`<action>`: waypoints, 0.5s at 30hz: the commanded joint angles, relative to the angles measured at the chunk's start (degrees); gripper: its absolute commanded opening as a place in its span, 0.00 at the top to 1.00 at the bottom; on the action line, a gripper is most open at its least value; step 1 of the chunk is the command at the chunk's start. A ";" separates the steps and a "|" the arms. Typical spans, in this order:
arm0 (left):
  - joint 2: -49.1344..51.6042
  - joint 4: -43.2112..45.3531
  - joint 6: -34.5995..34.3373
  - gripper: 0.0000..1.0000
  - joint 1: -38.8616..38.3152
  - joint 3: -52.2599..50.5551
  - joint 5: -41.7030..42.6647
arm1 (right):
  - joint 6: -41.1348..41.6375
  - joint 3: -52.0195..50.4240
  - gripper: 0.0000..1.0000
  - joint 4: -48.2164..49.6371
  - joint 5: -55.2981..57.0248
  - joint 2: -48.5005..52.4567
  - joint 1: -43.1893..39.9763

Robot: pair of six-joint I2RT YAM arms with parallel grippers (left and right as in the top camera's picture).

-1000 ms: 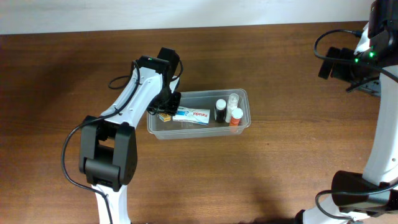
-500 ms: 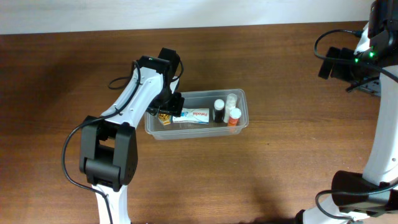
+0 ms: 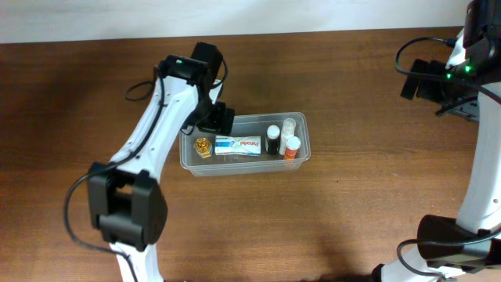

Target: Pack container

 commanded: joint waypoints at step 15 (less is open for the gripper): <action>-43.67 -17.14 -0.52 0.01 0.11 1.70 6.36 | 0.46 0.33 0.02 0.00 0.70 -0.31 -0.17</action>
